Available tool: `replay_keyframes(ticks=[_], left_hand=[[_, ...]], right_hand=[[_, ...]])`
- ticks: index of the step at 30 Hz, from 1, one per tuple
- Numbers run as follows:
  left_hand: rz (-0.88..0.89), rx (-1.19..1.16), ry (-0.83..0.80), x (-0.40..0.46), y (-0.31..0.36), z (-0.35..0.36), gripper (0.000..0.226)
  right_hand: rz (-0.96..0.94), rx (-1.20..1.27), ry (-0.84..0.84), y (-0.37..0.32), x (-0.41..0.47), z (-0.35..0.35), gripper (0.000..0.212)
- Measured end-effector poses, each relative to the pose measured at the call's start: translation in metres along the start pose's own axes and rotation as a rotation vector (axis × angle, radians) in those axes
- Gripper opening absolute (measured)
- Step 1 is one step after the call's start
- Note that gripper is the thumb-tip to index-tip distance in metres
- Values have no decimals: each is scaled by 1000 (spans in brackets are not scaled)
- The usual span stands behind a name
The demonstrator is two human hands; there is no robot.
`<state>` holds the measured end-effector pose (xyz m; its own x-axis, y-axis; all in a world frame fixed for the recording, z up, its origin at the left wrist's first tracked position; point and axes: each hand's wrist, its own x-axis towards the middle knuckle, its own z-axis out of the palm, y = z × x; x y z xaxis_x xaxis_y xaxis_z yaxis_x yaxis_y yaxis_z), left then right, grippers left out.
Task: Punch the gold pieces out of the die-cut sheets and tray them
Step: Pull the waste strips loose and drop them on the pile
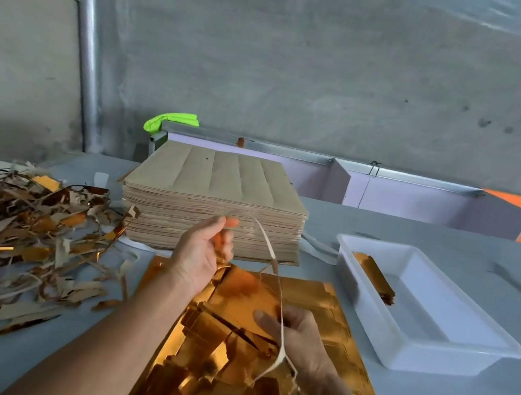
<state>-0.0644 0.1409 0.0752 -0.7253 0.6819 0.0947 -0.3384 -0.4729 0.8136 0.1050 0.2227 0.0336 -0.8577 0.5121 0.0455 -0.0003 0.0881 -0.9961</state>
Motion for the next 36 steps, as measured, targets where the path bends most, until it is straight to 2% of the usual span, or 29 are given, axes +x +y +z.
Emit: replay_keyframes(ticks=[2,6,7,9,11,13,15,16,18,20,21,24,27,29,32,34,36], left_hand=[[18,78,2,-2,4,2,19],[-10,756,58,-10,8,-7,61],[-48,893,44,-14,7,-9,60],[-82,1027,-20,-16,-2,-13,36],[-42,942,48,-19,-9,-14,12],[-27,747,171,-19,-11,-16,11],[-55,566,210,-18,-9,-17,13],[-67,481,200,-19,-9,-18,13],[-66,376,161,-21,-6,-18,15],[-61,387,116,-24,-6,-18,19],[-62,408,103,-24,-7,-18,20],[-74,440,90,-23,-8,-22,18],[-63,420,75,-23,-2,-25,14],[2,598,124,-19,2,-26,15],[112,784,160,-14,4,-22,20],[133,802,143,-13,2,-17,21],[135,815,135,-15,-2,-12,19]], right_hand=[[33,-20,150,-2,5,1,25],[82,50,325,-9,13,-7,27],[87,60,336,-10,14,-7,24],[81,64,348,-14,13,-5,20],[79,101,345,-18,11,-2,26],[113,208,310,-19,9,-3,44],[214,345,271,-20,7,-7,51],[253,404,273,-20,7,-8,48],[258,432,309,-17,7,-9,29],[216,316,409,-10,11,-10,12],[189,203,456,-7,13,-10,11],[128,-135,628,0,18,-11,23],[52,-310,809,-4,16,-17,30],[14,-403,848,-8,13,-23,31],[-57,-370,706,-15,11,-24,23],[-47,-173,501,-23,9,-16,17],[27,4,266,-30,6,-5,20]])
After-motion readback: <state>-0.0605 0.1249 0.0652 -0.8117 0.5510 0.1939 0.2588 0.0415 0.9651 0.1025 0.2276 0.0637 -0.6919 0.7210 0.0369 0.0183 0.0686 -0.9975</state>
